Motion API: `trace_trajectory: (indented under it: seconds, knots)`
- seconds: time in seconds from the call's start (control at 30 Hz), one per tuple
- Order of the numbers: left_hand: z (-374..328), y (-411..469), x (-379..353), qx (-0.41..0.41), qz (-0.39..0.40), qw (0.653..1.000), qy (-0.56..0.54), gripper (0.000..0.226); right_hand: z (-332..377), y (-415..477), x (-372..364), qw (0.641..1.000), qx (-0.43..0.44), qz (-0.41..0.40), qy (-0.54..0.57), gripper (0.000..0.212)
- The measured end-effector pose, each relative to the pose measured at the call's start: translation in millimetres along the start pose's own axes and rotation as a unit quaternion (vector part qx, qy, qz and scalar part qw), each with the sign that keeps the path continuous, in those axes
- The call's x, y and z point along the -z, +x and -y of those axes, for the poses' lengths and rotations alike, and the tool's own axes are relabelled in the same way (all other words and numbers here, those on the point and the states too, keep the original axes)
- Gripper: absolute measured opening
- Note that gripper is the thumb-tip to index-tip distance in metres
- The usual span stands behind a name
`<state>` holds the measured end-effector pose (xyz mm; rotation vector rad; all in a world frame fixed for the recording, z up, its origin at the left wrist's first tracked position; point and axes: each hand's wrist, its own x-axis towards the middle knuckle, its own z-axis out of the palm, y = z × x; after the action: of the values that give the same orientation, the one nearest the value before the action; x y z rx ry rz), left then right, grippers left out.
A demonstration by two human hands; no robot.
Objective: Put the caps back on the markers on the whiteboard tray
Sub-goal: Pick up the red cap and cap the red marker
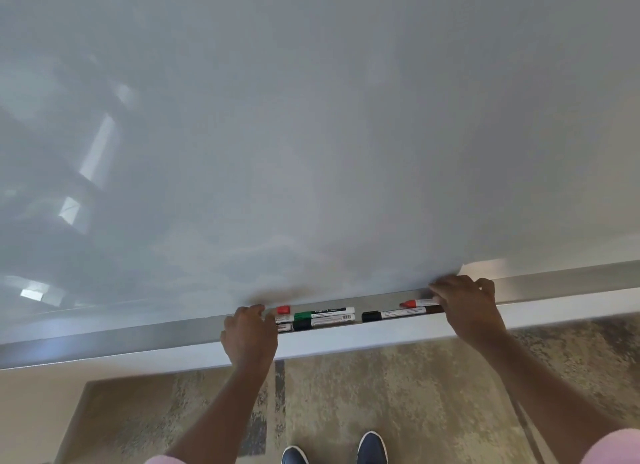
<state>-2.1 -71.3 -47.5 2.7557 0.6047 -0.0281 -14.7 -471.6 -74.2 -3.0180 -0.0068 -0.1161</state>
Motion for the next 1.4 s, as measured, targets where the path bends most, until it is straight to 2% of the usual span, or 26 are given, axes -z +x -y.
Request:
trace_trajectory:
  seconds: [0.1,0.23,0.37,0.5,0.63,0.9,1.1,1.4]
  knots:
    - [-1.0,2.1,-5.7,-0.004,0.004,0.999,0.037,0.019,-1.7,0.0,2.6,1.0,0.005,0.018,0.001,0.035]
    - [-6.0,6.3,-7.2,0.014,0.015,0.996,0.085,0.034,-0.6,1.6,2.7,1.0,0.01,0.017,-0.005,0.028]
    - [-9.9,9.4,-8.8,0.053,0.034,0.995,0.078,0.038,0.0,4.4,-2.0,0.999,0.012,0.039,-0.024,0.023]
    - [-14.0,10.1,-13.5,0.084,0.042,0.994,0.054,0.042,4.1,5.3,-7.6,0.997,0.003,0.059,-0.045,0.029]
    - [-17.1,9.6,-20.5,0.1,0.042,0.993,0.047,0.042,7.9,5.7,-9.6,0.998,-0.001,0.037,-0.046,0.036]
    - [-23.9,6.8,-23.3,0.107,0.044,0.993,0.022,0.033,10.6,-2.4,-8.0,0.998,-0.004,-0.028,-0.05,0.029]
    - [-26.0,5.1,-24.3,0.114,0.047,0.992,0.011,0.038,28.8,-7.4,7.2,0.996,0.013,-0.081,-0.017,0.03]
    - [-27.5,1.9,-22.1,0.117,0.033,0.992,-0.02,0.031,59.7,-9.2,33.3,0.993,0.032,-0.111,0.031,0.025]
